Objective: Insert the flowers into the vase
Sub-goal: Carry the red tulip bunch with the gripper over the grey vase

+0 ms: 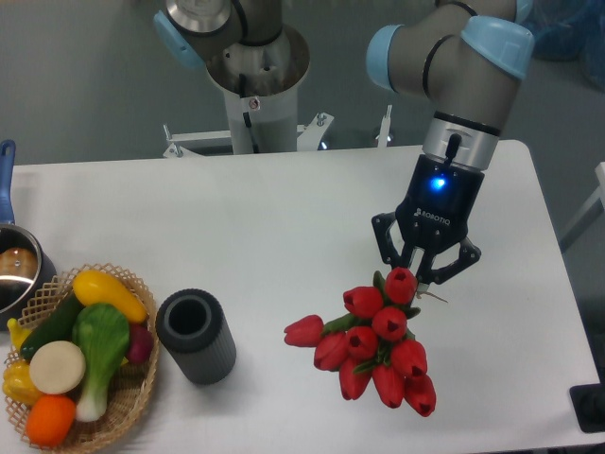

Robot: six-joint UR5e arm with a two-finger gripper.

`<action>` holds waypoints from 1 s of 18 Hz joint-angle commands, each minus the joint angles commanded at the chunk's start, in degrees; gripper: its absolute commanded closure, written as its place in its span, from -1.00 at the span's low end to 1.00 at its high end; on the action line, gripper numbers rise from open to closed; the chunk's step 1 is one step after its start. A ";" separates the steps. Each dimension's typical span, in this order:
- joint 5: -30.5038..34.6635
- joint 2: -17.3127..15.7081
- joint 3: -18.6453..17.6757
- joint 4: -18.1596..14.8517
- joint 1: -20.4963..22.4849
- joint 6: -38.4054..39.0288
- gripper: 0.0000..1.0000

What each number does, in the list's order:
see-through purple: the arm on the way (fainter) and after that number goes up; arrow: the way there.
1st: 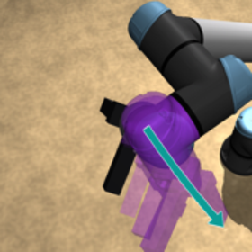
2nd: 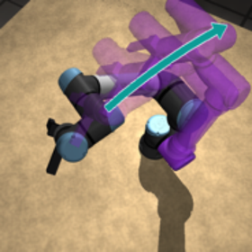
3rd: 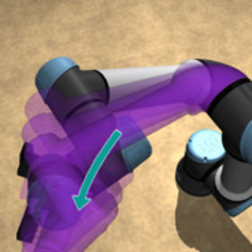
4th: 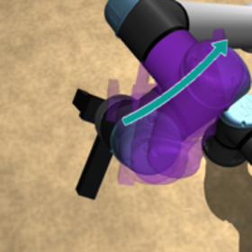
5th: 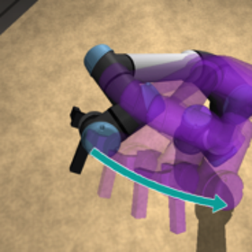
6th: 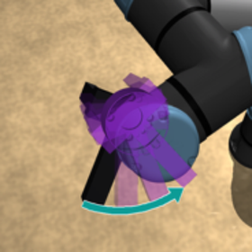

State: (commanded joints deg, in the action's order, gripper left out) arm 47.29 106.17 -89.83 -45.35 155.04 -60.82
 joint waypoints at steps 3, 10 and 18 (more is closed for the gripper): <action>-0.53 0.00 -0.53 0.18 -0.53 0.09 0.79; -8.61 0.09 -0.70 0.18 -0.62 1.23 0.79; -10.89 0.88 -0.88 0.53 -3.95 2.29 0.79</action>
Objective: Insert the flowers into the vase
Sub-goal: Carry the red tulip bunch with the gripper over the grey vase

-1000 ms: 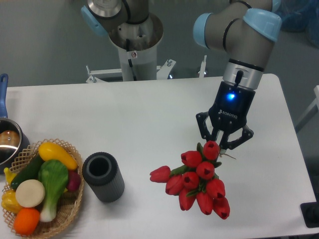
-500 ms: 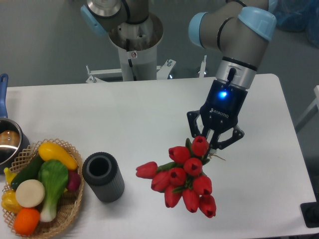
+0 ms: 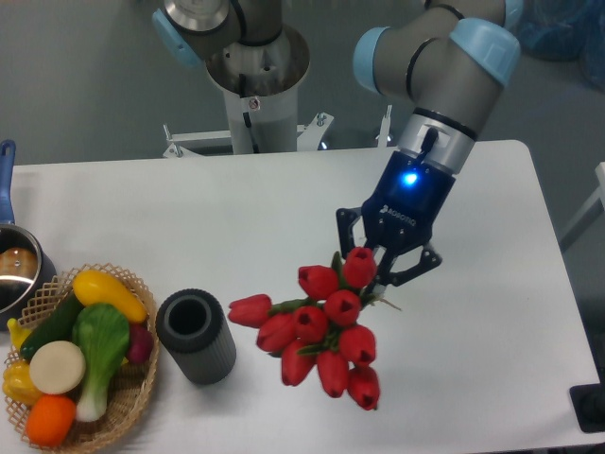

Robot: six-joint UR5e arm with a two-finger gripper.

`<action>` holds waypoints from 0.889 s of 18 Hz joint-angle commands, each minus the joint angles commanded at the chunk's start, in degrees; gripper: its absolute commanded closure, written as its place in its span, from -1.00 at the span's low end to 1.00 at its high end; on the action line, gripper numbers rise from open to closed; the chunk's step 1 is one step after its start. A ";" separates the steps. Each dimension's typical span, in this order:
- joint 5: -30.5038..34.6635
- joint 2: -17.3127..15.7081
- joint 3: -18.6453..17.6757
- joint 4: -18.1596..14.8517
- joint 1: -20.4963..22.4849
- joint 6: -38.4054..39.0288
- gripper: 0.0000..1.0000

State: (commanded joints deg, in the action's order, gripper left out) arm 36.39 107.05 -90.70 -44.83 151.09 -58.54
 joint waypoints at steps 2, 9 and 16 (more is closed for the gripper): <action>-3.33 0.44 -0.35 0.18 -0.97 -0.09 0.79; -16.26 0.44 -3.42 0.53 -1.50 -0.70 0.79; -27.59 0.44 -6.41 0.53 -1.85 -3.60 0.79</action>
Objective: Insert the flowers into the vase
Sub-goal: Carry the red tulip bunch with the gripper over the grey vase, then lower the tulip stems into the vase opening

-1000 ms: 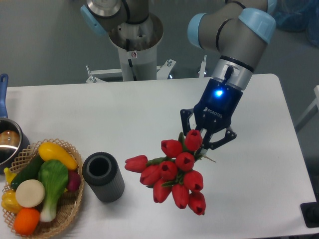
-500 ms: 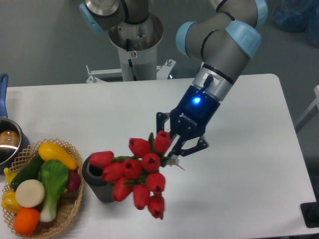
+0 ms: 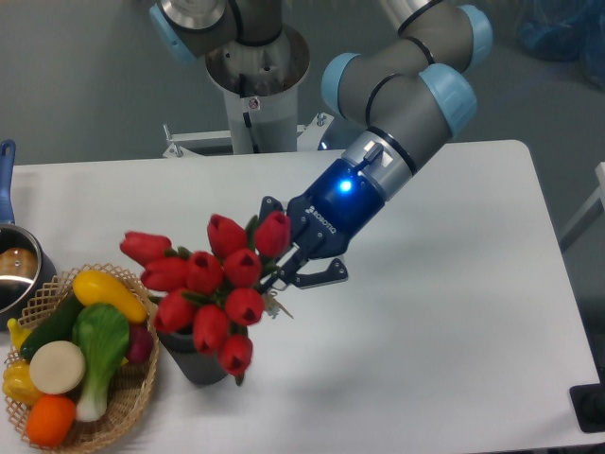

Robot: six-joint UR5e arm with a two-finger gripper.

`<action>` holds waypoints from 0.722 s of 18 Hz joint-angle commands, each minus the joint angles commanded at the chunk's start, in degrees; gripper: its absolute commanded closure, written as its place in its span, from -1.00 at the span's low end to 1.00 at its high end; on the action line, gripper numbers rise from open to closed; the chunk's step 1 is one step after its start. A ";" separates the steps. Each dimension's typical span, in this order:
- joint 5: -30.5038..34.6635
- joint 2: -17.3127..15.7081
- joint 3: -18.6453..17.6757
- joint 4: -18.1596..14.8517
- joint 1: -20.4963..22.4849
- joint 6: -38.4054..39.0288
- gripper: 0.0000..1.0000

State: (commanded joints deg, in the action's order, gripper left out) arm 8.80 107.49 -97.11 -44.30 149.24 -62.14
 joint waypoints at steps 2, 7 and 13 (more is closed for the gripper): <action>-1.50 -0.17 -0.27 0.00 -0.44 -0.70 0.79; -3.52 0.70 -0.36 0.00 -3.34 -5.71 0.79; -4.49 0.53 -3.25 0.09 -4.57 -10.10 0.79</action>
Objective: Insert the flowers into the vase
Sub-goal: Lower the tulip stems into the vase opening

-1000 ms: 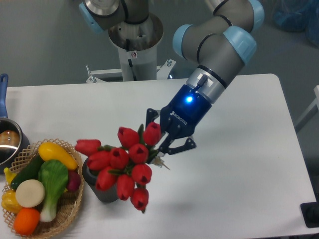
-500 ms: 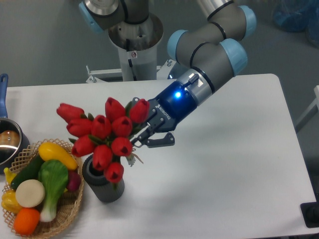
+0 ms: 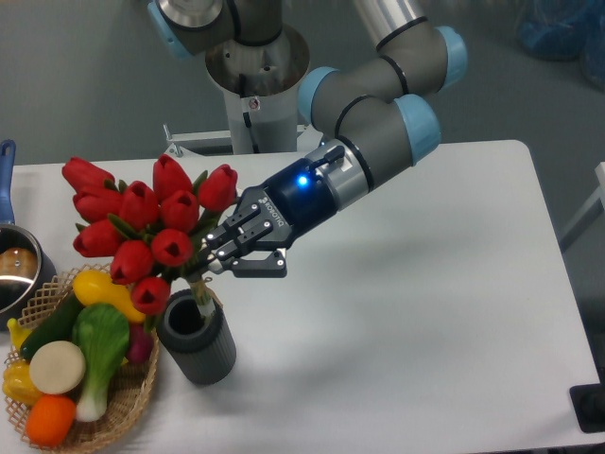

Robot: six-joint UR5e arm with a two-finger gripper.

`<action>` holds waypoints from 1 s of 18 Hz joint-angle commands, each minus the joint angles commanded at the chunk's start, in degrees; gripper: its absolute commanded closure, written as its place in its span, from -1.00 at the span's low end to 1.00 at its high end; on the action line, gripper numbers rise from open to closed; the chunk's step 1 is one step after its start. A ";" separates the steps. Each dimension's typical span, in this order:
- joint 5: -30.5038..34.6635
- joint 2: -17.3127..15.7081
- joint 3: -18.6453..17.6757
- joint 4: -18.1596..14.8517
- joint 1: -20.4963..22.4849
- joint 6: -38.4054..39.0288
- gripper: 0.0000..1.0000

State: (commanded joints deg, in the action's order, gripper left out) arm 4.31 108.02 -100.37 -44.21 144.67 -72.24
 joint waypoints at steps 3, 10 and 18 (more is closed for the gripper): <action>-0.09 -0.09 -0.71 0.00 -0.09 -0.45 0.79; -0.09 0.00 -2.90 0.00 -0.88 -2.37 0.79; -2.20 0.61 -8.70 0.00 -0.88 -9.68 0.79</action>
State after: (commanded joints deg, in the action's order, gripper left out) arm 2.11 108.63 -109.07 -44.21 143.79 -81.91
